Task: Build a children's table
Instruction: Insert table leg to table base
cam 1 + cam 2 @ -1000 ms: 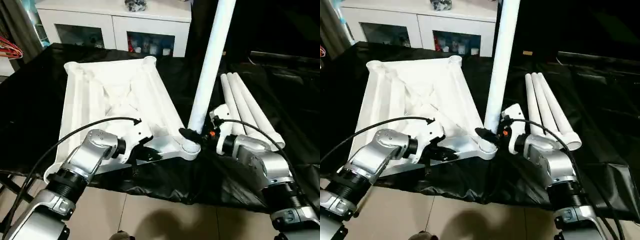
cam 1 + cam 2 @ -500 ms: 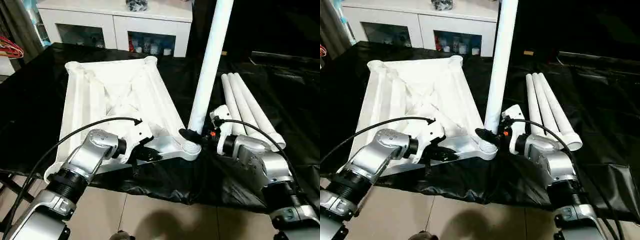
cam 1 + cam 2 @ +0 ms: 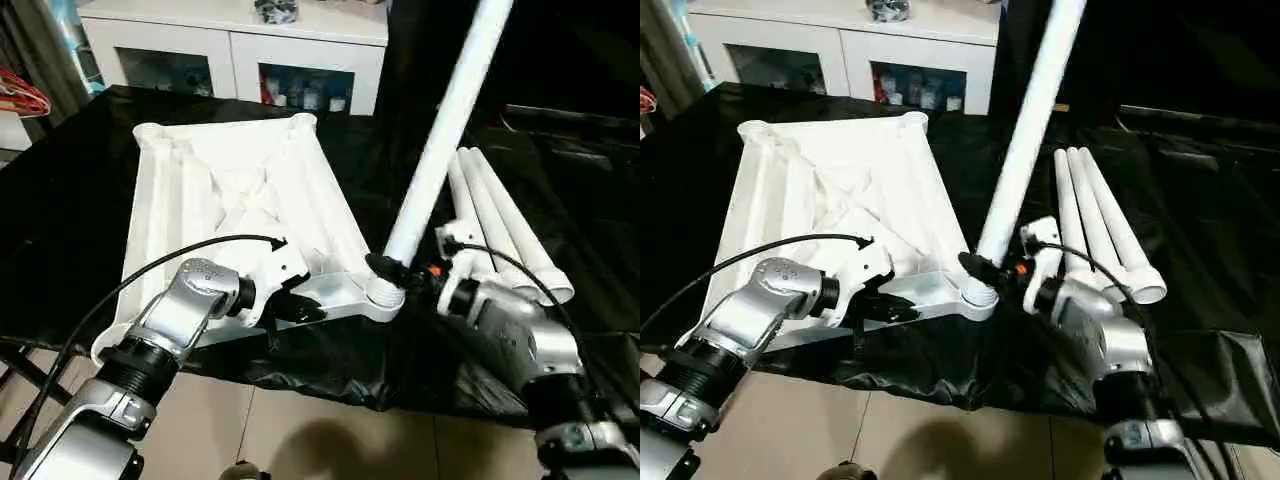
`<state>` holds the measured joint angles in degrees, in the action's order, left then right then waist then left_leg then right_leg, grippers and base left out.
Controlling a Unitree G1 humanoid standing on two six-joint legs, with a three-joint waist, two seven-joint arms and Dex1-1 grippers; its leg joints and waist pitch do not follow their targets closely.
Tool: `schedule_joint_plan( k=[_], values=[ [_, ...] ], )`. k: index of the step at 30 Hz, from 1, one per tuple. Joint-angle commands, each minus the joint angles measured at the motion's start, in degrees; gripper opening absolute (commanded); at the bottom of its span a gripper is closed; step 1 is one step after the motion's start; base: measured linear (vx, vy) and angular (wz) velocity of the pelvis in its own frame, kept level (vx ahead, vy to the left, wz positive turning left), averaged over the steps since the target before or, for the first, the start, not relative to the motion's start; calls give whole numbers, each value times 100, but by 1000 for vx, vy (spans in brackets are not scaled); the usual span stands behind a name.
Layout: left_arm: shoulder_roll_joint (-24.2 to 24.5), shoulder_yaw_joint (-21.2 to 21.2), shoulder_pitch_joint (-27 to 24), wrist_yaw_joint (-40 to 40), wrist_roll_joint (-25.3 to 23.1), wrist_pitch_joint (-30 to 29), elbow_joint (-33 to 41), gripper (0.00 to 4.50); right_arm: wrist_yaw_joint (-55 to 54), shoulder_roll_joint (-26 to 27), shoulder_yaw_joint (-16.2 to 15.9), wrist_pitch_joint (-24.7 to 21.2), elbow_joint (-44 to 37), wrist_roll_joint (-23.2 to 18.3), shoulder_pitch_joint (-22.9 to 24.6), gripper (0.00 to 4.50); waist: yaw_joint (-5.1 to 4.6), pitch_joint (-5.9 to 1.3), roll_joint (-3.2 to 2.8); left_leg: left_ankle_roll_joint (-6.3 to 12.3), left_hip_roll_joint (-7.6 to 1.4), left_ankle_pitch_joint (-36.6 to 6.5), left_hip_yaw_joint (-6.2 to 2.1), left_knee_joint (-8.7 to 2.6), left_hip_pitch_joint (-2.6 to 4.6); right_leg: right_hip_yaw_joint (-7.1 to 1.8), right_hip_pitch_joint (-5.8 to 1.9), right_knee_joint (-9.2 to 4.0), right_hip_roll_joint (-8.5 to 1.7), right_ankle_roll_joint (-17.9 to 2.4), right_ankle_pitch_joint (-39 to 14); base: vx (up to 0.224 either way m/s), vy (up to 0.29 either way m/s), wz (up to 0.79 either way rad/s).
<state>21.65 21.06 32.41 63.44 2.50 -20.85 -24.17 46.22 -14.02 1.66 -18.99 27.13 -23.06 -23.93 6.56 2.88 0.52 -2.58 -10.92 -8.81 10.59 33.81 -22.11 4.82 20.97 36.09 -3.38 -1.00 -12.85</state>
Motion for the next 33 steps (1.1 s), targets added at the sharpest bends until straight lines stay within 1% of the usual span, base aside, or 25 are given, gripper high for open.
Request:
schedule_joint_plan(
  k=[1,2,5,6,7,8,9,10,11,12,13,17,19,21,26,28,29,30,33],
  values=[
    [-101,-140,171,39,161,105,21,0,-277,-8,79,-38,372,104,304,194,15,-348,16,7,-322,-1302,-139,-413,154,-355,-147,-505,-619,-1091,-1058,0,0,0],
    [-113,-153,179,16,151,124,-2,0,-303,36,137,14,381,66,356,194,25,-349,3,3,-325,-1307,-139,-413,159,-357,-144,-507,-624,-1093,-1053,0,0,0],
    [-158,-188,212,-58,141,142,-54,0,-351,112,224,181,383,43,472,194,32,-340,8,-9,-325,-1382,-142,-427,159,-354,-138,-520,-626,-1078,-1148,0,0,0],
    [-167,-196,220,-84,131,160,-68,0,-372,139,236,284,376,54,518,194,38,-336,6,-36,-330,-1457,-142,-430,166,-358,-130,-537,-635,-1054,-1273,0,0,0],
    [-167,-196,220,-84,131,160,-68,0,-372,139,236,284,376,54,518,194,38,-331,7,-41,-329,-1476,-144,-432,165,-361,-130,-538,-636,-1046,-1309,0,0,0],
    [-179,-205,230,-112,123,173,-88,0,-421,165,243,421,366,90,564,194,44,-331,8,-43,-330,-1479,-147,-438,163,-358,-133,-539,-636,-1034,-1338,0,0,0],
    [-184,-208,237,-132,112,193,-99,0,-455,170,194,594,300,178,632,194,50,-327,6,-51,-335,-1506,-148,-442,168,-362,-123,-547,-640,-1011,-1390,0,0,0],
    [-185,-210,238,-135,111,194,-101,0,-460,171,185,621,292,194,641,194,63,-327,6,-56,-338,-1532,-148,-443,172,-366,-119,-556,-645,-984,-1430,0,0,0],
    [-194,-219,244,-157,109,203,-112,0,-491,172,130,798,236,295,697,194,64,-328,9,-58,-337,-1530,-152,-447,169,-363,-124,-551,-642,-981,-1434,0,0,0],
    [-199,-229,244,-169,110,208,-116,0,-512,195,88,933,111,359,784,194,81,-318,25,-69,-340,-1542,-152,-456,163,-368,-116,-559,-643,-914,-1499,0,0,0],
    [-200,-233,244,-175,111,212,-120,0,-538,210,74,1011,48,395,825,194,88,-321,22,-69,-339,-1539,-152,-458,164,-367,-116,-560,-647,-904,-1520,0,0,0],
    [-207,-238,246,-183,101,232,-146,0,-562,274,116,1129,-104,372,917,194,108,-309,25,-53,-338,-1624,-153,-463,168,-376,-99,-586,-651,-854,-1680,0,0,0],
    [-212,-239,246,-190,93,245,-161,0,-563,298,147,1181,-152,348,953,194,116,-314,26,-46,-344,-1617,-156,-470,172,-376,-97,-583,-648,-846,-1664,0,0,0],
    [-220,-239,244,-195,79,267,-180,0,-560,311,202,1232,-200,300,1014,194,116,-310,25,-38,-341,-1638,-154,-472,166,-379,-93,-585,-651,-846,-1673,0,0,0],
    [-239,-254,238,-192,36,298,-201,0,-564,282,218,1318,-273,245,1124,194,119,-298,31,-42,-349,-1708,-157,-485,174,-383,-80,-612,-653,-795,-1835,0,0,0],
    [-246,-256,239,-199,17,323,-220,0,-557,251,240,1338,-382,206,1234,194,116,-300,34,-39,-349,-1672,-157,-491,167,-385,-85,-599,-643,-822,-1737,0,0,0],
    [-246,-256,240,-200,12,330,-224,0,-550,233,251,1334,-431,195,1280,194,131,-302,28,-36,-355,-1686,-148,-487,189,-392,-70,-603,-647,-829,-1697,0,0,0],
    [-244,-255,242,-201,6,341,-231,0,-532,195,274,1316,-536,173,1369,194,139,-310,32,-14,-350,-1610,-142,-485,175,-392,-89,-584,-644,-852,-1557,0,0,0],
    [-244,-252,238,-199,2,346,-229,0,-518,160,287,1300,-611,165,1423,194,144,-309,37,23,-347,-1543,-133,-485,164,-387,-95,-578,-643,-855,-1473,0,0,0]
  ],
)
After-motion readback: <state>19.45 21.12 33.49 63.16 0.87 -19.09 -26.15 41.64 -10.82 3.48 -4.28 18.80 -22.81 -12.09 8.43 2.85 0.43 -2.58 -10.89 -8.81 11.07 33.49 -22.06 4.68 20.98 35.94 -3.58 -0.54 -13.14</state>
